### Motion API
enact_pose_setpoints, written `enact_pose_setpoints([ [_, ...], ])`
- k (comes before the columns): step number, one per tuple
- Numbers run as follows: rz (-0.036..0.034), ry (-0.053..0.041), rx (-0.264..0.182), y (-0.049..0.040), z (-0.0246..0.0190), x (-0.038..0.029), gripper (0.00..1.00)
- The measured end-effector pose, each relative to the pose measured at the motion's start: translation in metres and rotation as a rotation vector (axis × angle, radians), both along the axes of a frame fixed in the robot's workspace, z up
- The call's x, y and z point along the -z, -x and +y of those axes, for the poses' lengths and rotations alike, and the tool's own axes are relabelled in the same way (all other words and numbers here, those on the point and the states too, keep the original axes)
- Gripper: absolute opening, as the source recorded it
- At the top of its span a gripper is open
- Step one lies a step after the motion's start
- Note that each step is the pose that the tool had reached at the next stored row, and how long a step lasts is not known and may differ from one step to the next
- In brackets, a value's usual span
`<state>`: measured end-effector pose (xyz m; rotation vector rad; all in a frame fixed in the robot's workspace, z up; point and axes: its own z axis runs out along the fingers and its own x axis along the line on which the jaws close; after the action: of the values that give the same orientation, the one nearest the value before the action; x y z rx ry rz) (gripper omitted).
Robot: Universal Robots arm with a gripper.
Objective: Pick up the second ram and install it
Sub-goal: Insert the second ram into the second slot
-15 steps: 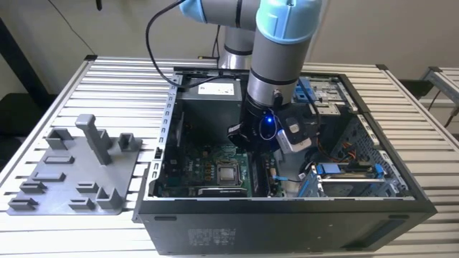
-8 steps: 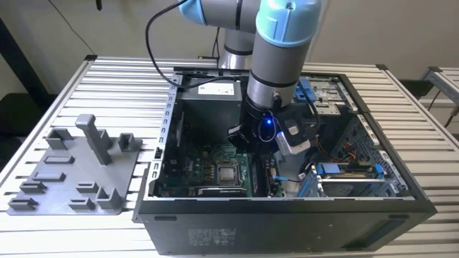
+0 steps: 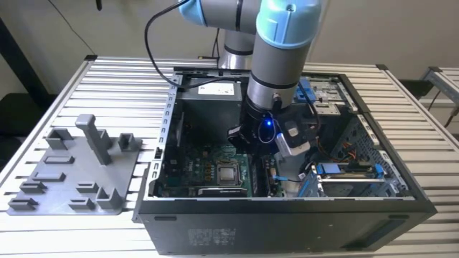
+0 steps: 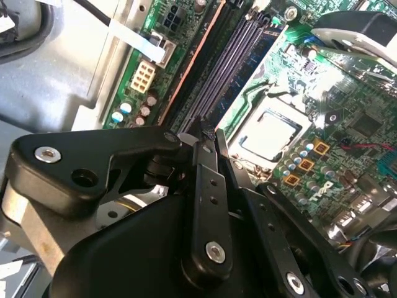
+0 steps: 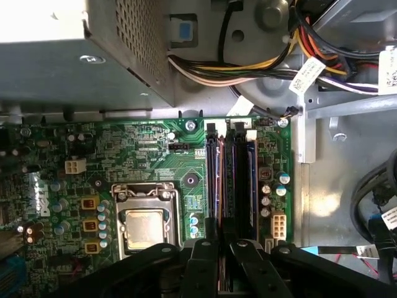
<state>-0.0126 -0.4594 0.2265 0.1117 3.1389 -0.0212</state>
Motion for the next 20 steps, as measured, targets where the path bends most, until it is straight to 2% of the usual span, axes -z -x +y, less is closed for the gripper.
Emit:
enact_pose_setpoints([
  [20, 0.0015, 0.0001, 0.001, -0.0016, -0.001, 0.0054, 0.14],
])
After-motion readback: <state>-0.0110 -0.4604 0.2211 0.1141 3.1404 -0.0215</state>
